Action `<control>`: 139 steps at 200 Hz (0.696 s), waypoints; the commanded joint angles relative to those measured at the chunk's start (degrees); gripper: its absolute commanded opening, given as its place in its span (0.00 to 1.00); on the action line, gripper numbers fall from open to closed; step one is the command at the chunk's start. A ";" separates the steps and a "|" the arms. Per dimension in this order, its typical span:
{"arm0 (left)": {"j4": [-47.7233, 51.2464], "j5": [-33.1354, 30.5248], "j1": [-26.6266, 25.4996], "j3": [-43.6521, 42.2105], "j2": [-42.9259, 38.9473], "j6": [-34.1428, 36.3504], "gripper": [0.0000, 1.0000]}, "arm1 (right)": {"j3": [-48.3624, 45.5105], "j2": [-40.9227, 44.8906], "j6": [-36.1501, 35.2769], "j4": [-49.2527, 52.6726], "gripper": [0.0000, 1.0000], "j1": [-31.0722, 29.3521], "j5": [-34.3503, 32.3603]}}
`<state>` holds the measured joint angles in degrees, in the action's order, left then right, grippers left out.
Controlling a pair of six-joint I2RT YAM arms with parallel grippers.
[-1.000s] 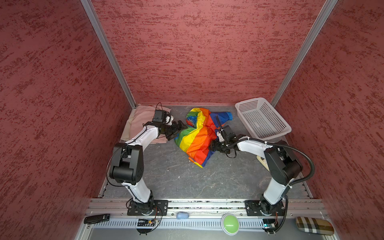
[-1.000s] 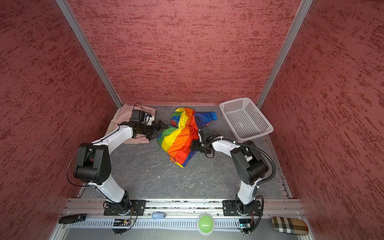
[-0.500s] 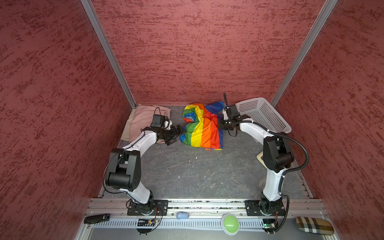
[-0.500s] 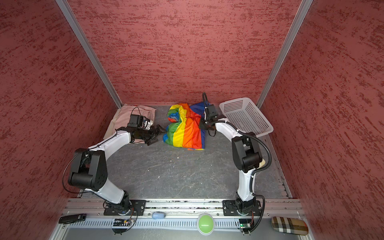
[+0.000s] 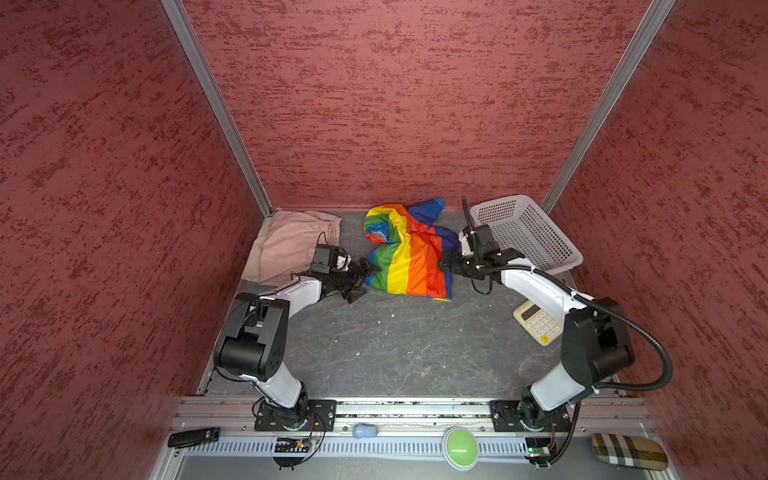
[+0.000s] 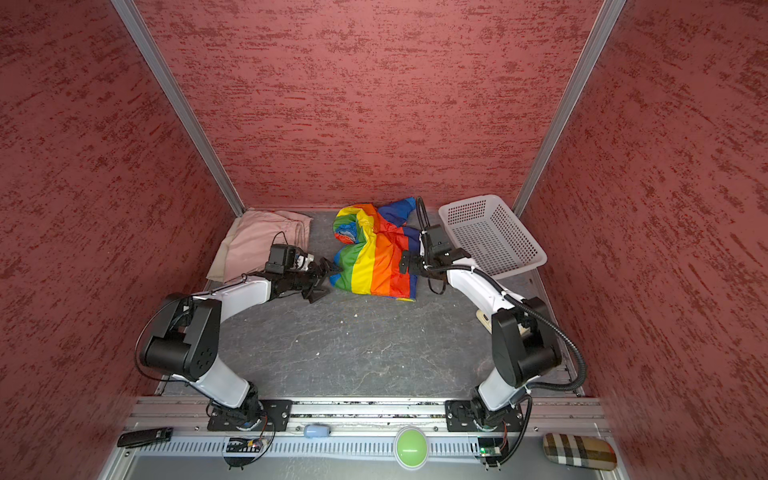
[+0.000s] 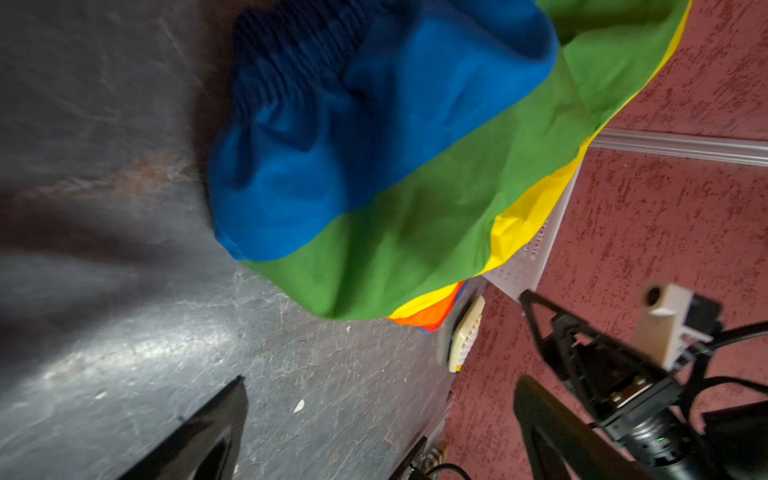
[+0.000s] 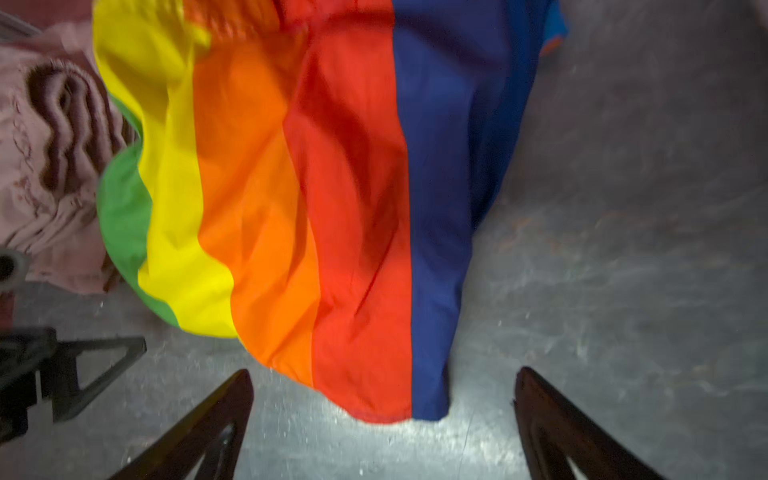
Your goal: Fold and stack the shorts
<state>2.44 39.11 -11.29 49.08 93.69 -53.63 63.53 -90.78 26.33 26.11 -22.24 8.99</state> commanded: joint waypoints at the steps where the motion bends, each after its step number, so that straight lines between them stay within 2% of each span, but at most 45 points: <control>1: -7.06 0.48 -0.37 0.23 1.33 -4.27 0.99 | -6.66 2.14 5.08 -6.41 0.99 -3.11 3.06; 28: -8.76 0.53 -0.69 -0.34 2.78 -5.61 0.99 | -13.15 2.72 7.16 -9.36 0.99 -5.23 1.93; 74: -11.62 0.53 -1.28 -2.11 3.43 -7.90 0.99 | -18.65 0.30 10.93 -16.70 0.88 -6.74 1.36; 105: -11.67 0.53 -1.46 -2.25 3.35 -8.15 0.99 | -15.84 -4.55 9.32 -15.65 0.79 -6.75 -6.54; 139: -11.23 0.44 -1.54 -2.88 2.81 -8.16 0.99 | -11.48 -10.20 8.66 -16.68 0.68 -6.76 -9.28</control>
<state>-7.77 39.13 -12.56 47.13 96.51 -61.30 49.87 -96.64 34.98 10.39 -28.71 4.69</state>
